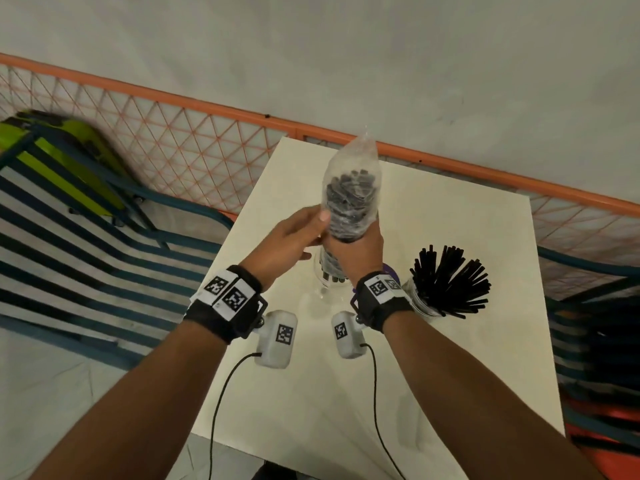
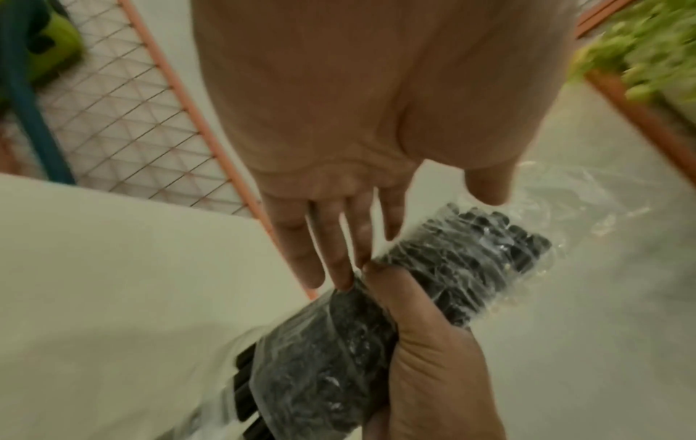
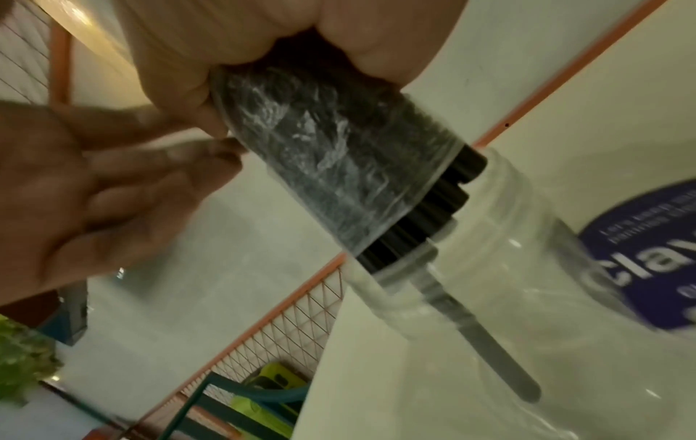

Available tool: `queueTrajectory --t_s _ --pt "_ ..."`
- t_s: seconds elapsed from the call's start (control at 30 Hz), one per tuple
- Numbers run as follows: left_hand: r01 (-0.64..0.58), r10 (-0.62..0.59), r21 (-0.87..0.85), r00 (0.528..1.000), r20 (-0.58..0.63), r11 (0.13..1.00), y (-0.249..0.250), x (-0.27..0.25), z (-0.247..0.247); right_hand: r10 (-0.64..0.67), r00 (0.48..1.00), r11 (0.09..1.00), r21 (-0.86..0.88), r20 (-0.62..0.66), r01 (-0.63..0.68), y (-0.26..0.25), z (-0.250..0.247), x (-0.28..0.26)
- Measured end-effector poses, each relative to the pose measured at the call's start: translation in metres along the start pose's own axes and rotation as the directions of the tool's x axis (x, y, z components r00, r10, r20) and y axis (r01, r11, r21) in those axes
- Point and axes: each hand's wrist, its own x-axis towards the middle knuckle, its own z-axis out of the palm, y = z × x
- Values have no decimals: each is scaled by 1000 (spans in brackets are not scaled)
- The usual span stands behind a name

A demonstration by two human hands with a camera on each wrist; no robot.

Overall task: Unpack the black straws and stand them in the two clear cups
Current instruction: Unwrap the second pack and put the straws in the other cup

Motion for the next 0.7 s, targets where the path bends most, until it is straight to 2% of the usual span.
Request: queueTrajectory --t_s 0.03,0.1,0.27,0.37,0.47,0.6,0.7 --pt "-8 7 46 999 31 999 -2 3 3 10 1000 1000 19 -5 -10 7 0 -2" --pt "-37 36 113 999 6 993 -6 8 9 31 999 999 44 -13 -31 15 1 -4" --pt "-41 50 90 994 -102 995 -17 13 9 45 998 996 76 34 -47 15 -3 -8" --pt "-77 87 86 989 -120 993 -19 14 3 -19 998 995 96 61 14 9 -9 -10" --pt "-167 177 90 976 -127 982 -9 12 4 -85 996 989 126 36 80 -11 -16 -9" --pt "-359 356 34 903 -240 933 8 7 5 -133 991 961 239 -28 136 -51 -31 -4" --pt "-443 406 -7 827 -389 896 30 -3 -1 -132 983 928 332 -124 167 -92 -51 -2"
